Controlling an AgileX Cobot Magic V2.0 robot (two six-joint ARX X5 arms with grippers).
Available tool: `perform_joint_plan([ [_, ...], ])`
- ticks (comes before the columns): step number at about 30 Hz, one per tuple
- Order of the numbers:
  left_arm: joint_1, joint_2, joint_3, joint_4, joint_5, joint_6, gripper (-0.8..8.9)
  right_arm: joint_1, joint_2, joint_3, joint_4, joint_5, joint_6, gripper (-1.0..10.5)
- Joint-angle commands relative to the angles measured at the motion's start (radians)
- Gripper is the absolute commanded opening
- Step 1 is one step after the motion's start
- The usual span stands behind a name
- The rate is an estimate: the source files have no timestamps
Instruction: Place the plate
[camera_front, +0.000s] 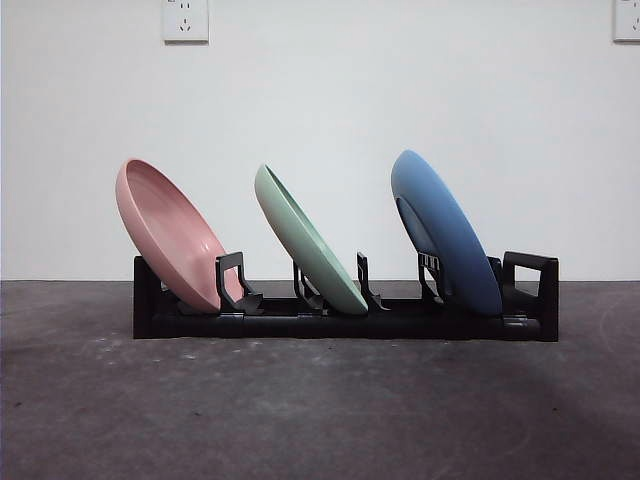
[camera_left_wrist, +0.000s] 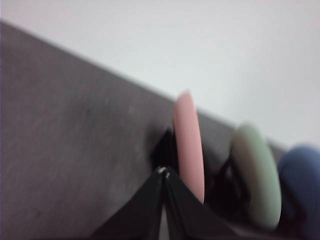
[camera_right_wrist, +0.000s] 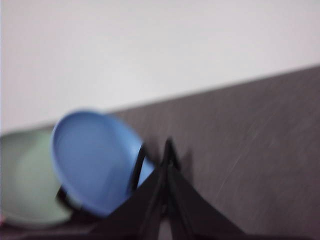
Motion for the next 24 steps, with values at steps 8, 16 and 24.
perform_joint_plan([
  [8, -0.002, 0.443, 0.403, -0.313, 0.099, 0.278, 0.11, 0.000, 0.415, 0.390, -0.275, -0.289, -0.059, 0.2],
  [16, -0.003, 0.771, 0.690, -0.552, 0.340, 0.292, 0.11, 0.015, 0.621, 0.639, -0.468, -0.394, -0.093, 0.2],
  [24, -0.003, 0.886, 0.821, -0.591, 0.357, 0.301, 1.05, 0.042, 0.810, 0.837, -0.681, -0.489, -0.175, 2.0],
])
